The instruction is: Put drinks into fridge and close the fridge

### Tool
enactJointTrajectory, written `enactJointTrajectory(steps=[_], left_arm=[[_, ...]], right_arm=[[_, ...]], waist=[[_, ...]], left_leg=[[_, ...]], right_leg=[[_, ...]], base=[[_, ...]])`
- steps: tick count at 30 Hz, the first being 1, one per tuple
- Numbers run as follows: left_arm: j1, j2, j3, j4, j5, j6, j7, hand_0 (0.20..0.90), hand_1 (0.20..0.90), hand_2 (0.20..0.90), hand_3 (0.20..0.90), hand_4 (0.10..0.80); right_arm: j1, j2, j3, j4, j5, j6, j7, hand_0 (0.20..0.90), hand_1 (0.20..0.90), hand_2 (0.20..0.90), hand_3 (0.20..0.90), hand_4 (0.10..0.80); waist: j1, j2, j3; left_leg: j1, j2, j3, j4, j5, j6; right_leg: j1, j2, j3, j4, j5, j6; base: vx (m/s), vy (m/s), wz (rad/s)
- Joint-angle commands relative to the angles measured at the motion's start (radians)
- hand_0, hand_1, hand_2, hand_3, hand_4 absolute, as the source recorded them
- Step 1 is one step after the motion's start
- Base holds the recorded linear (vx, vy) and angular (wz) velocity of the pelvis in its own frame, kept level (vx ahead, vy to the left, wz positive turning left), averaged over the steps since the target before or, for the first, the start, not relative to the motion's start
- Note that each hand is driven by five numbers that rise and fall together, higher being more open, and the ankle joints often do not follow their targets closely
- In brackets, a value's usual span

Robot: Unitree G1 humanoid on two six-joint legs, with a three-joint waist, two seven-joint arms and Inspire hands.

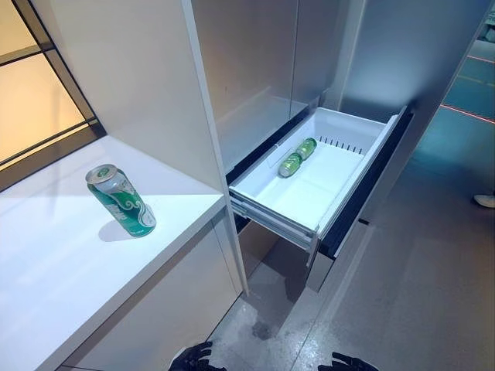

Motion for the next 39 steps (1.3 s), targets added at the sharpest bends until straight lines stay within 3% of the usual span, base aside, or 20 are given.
enactJointTrajectory(steps=[1,2,7,8,10,14,15,17,26,27,28,31,34,39], left_arm=[[-0.112,0.029,-0.049,-0.070,0.010,-0.087,-0.167,0.900,0.900,0.900,0.900,0.800],[-0.126,0.036,-0.073,-0.161,-0.030,-0.017,-0.296,0.900,0.900,0.900,0.900,0.800],[-0.181,0.134,-0.094,-0.531,-0.259,0.216,-0.638,0.900,0.900,0.900,0.900,0.800],[-0.212,0.168,-0.077,-0.656,-0.348,0.325,-0.688,0.900,0.900,0.900,0.900,0.800],[-0.260,0.221,-0.043,-0.883,-0.524,0.461,-0.716,0.900,0.900,0.900,0.900,0.800],[-0.288,0.251,0.026,-1.168,-0.777,0.576,-0.696,0.900,0.900,0.900,0.900,0.800],[-0.276,0.237,0.052,-1.269,-0.905,0.558,-0.707,0.900,0.900,0.900,0.900,0.800],[-0.259,0.214,0.087,-1.389,-1.010,0.524,-0.700,0.900,0.900,0.900,0.900,0.800],[-0.260,0.212,0.186,-1.603,-1.221,0.228,-0.651,0.900,0.900,0.900,0.900,0.800],[-0.274,0.227,0.205,-1.624,-1.215,0.163,-0.622,0.900,0.900,0.900,0.900,0.800],[-0.274,0.228,0.206,-1.625,-1.214,0.156,-0.621,0.900,0.900,0.900,0.900,0.800],[-0.303,0.265,0.251,-1.647,-1.141,-0.023,-0.538,0.900,0.900,0.900,0.900,0.800],[-0.310,0.290,0.278,-1.649,-1.074,-0.082,-0.491,0.900,0.900,0.900,0.900,0.800],[-0.317,0.342,0.360,-1.626,-0.893,-0.198,-0.278,0.900,0.900,0.900,0.900,0.800]], right_arm=[[-0.056,-0.015,0.031,0.061,-0.035,-0.015,0.025,0.900,0.900,0.900,0.900,0.800],[-0.061,-0.017,0.027,0.059,-0.044,-0.009,0.017,0.900,0.900,0.900,0.900,0.800],[-0.066,-0.019,0.031,0.061,-0.045,-0.007,-0.001,0.900,0.900,0.900,0.900,0.800],[-0.064,-0.020,0.032,0.069,-0.039,-0.016,-0.001,0.900,0.900,0.900,0.900,0.800],[-0.058,-0.023,0.026,0.083,-0.031,-0.033,-0.001,0.900,0.900,0.900,0.900,0.800],[-0.045,-0.019,0.014,0.098,-0.024,-0.056,-0.007,0.900,0.900,0.900,0.900,0.800],[-0.036,-0.013,0.009,0.103,-0.020,-0.068,-0.014,0.900,0.900,0.900,0.900,0.800],[-0.027,-0.001,0.007,0.107,-0.013,-0.078,-0.024,0.900,0.900,0.900,0.900,0.800],[0.021,0.025,0.043,0.102,-0.005,-0.108,-0.041,0.900,0.900,0.900,0.900,0.800],[0.025,0.029,0.053,0.102,0.000,-0.111,-0.045,0.900,0.900,0.900,0.900,0.800],[0.024,0.029,0.053,0.102,0.000,-0.111,-0.045,0.900,0.900,0.900,0.900,0.800],[0.029,0.035,0.069,0.105,-0.007,-0.113,-0.051,0.900,0.900,0.900,0.900,0.800],[0.035,0.037,0.075,0.108,-0.012,-0.120,-0.048,0.900,0.900,0.900,0.900,0.800],[0.034,0.037,0.085,0.119,-0.021,-0.123,-0.043,0.900,0.900,0.900,0.900,0.800]], waist=[[0.015,0.000,-0.018],[0.014,0.009,-0.015],[0.016,0.031,-0.016],[0.019,0.034,-0.017],[0.027,0.038,-0.018],[0.042,0.040,-0.018],[0.049,0.041,-0.019],[0.058,0.041,-0.021],[0.067,0.033,-0.033],[0.069,0.031,-0.034],[0.069,0.031,-0.034],[0.073,0.030,-0.038],[0.076,0.029,-0.040],[0.093,0.023,-0.049]], left_leg=[[-0.043,-0.046,0.051,0.053,-0.069,0.007],[-0.043,-0.047,0.051,0.053,-0.068,0.007],[-0.041,-0.050,0.041,0.043,-0.063,0.008],[-0.040,-0.051,0.037,0.040,-0.062,0.009],[-0.040,-0.054,0.027,0.039,-0.064,0.012],[-0.038,-0.060,0.008,0.037,-0.068,0.017],[-0.036,-0.064,-0.004,0.036,-0.071,0.021],[-0.032,-0.066,-0.017,0.034,-0.074,0.023],[-0.008,-0.069,-0.052,0.022,-0.077,0.023],[-0.007,-0.069,-0.055,0.022,-0.077,0.022],[-0.007,-0.069,-0.055,0.022,-0.077,0.022],[-0.002,-0.066,-0.059,0.015,-0.076,0.019],[-0.002,-0.065,-0.061,0.013,-0.076,0.017],[-0.006,-0.062,-0.066,0.011,-0.073,0.012]], right_leg=[[-0.048,0.014,-0.012,0.115,-0.106,0.032],[-0.048,0.012,-0.013,0.117,-0.106,0.034],[-0.055,0.010,-0.006,0.121,-0.104,0.041],[-0.054,0.010,-0.005,0.119,-0.103,0.042],[-0.052,0.009,-0.005,0.116,-0.102,0.042],[-0.042,0.009,-0.007,0.107,-0.103,0.037],[-0.034,0.008,-0.009,0.102,-0.104,0.036],[-0.026,0.007,-0.012,0.098,-0.106,0.032],[0.002,0.011,-0.026,0.090,-0.116,0.021],[0.005,0.011,-0.028,0.090,-0.119,0.019],[0.005,0.011,-0.028,0.090,-0.119,0.019],[0.008,0.013,-0.031,0.088,-0.123,0.017],[0.010,0.015,-0.035,0.086,-0.126,0.015],[0.012,0.019,-0.042,0.082,-0.132,0.011]], base=[[0.002,0.075,0.01],[0.000,0.081,0.01],[-0.002,0.037,0.00],[0.000,0.000,0.00],[0.000,0.000,0.00],[0.000,-0.003,0.03],[0.009,-0.011,0.04],[0.014,-0.019,0.18],[0.018,-0.016,0.06],[0.010,-0.018,0.06],[0.011,-0.017,0.10],[0.010,-0.009,0.09],[0.001,-0.003,0.01],[0.002,-0.001,0.01]])
